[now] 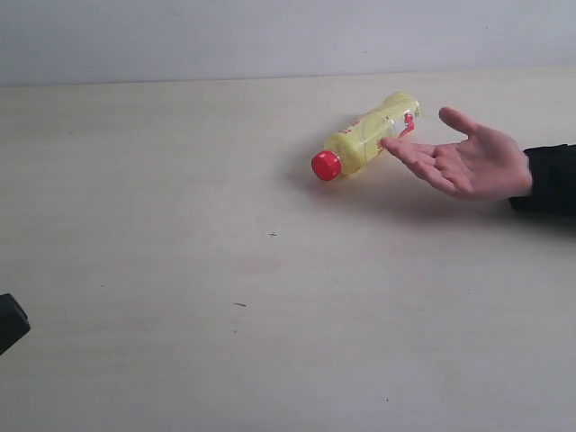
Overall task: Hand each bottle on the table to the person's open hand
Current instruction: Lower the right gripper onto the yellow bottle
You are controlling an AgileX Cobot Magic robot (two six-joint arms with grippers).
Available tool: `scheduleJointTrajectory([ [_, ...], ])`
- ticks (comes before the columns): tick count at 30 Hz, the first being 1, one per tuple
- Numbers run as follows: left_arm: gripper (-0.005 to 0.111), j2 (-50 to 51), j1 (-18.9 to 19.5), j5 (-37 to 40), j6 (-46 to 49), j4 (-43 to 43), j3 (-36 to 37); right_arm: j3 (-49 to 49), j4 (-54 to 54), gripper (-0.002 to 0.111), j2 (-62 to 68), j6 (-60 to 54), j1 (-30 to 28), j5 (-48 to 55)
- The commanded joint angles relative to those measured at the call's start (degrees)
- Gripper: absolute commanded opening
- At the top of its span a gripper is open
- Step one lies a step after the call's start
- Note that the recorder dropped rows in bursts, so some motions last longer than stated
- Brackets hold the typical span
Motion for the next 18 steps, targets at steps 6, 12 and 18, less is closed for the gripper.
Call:
scheduleJointTrajectory([
  [6,0.0,-0.36,0.17,-0.26,0.02,-0.29,-0.13,-1.83,22.4,0.035,6.19,9.23,0.16,2.86],
  [12,0.0,-0.36,0.17,-0.26,0.02,-0.29,-0.13,-1.83,27.83,0.059,7.84,9.0,3.85,2.49],
  [18,0.0,-0.36,0.17,-0.26,0.02,-0.29,-0.13,-1.83,19.23,0.079,8.19,17.16,10.06,1.82],
])
